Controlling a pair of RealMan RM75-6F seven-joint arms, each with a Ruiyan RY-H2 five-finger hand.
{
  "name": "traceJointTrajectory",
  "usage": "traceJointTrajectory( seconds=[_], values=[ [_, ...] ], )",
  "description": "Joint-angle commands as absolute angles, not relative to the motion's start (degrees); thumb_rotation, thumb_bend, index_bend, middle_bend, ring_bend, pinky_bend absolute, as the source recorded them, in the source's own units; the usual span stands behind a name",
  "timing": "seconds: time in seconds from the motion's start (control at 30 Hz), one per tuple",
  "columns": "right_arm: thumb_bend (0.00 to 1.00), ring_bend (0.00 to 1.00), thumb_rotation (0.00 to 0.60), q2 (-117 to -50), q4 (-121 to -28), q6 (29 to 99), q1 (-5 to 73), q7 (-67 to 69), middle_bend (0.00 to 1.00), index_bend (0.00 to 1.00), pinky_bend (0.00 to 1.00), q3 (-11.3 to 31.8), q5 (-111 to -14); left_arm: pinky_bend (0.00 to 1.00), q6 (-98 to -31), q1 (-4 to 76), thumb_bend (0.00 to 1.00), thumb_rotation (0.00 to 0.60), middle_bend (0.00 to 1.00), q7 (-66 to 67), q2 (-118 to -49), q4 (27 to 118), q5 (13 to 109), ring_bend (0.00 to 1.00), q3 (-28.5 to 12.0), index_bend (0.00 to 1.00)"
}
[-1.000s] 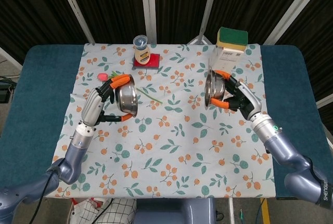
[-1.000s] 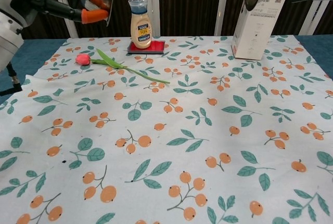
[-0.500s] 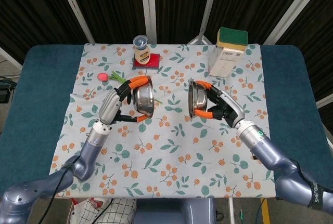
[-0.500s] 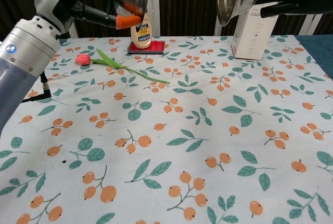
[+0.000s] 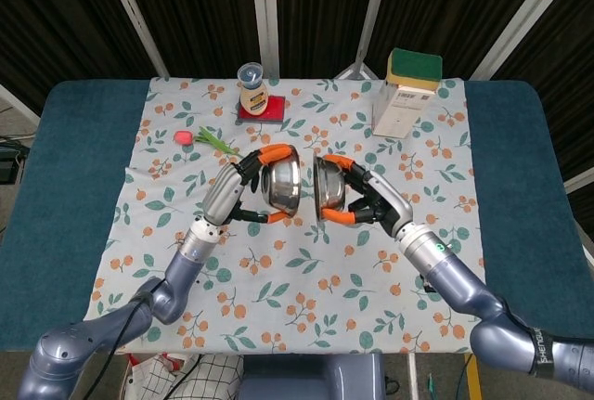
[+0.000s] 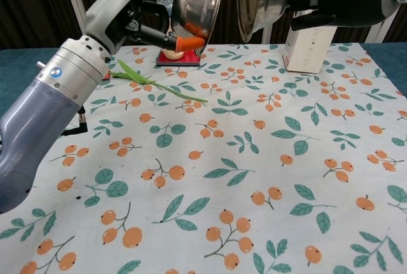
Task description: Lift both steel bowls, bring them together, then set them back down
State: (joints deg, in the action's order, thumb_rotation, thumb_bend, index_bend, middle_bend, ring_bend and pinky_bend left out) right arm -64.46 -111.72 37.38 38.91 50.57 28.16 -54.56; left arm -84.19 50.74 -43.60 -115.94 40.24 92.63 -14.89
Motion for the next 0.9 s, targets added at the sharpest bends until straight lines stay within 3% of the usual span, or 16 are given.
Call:
traceJointTrajectory(
  seconds=[0.03,0.43,0.53,0.9],
  values=[
    [0.61,1.0,0.6,-65.5,-113.4,39.3,40.1,47.5,0.9,0.94,1.0,27.2,-52.3,0.69,-83.6,51.7,0.34,0.6,0.65,-43.3,-117.1,39.0,92.5,0.51,-14.7,0.38],
    [0.61,1.0,0.6,-67.9,-117.7,44.5,42.0,39.9,0.9,0.94,1.0,25.8,-47.2,0.69,-85.7,53.2,0.36,0.6,0.65,-41.6,-120.0,38.0,92.9,0.51,-14.0,0.39],
    [0.61,1.0,0.6,-67.2,-118.9,46.0,41.7,38.7,0.9,0.94,1.0,26.3,-46.0,0.69,-88.9,53.0,0.36,0.6,0.65,-40.7,-119.8,37.7,93.9,0.51,-13.5,0.39],
    [0.61,1.0,0.6,-63.9,-118.3,43.9,38.7,42.4,0.9,0.94,1.0,28.8,-46.5,0.69,-92.3,51.9,0.37,0.6,0.65,-38.2,-116.2,40.8,95.0,0.51,-12.1,0.39]
  ],
)
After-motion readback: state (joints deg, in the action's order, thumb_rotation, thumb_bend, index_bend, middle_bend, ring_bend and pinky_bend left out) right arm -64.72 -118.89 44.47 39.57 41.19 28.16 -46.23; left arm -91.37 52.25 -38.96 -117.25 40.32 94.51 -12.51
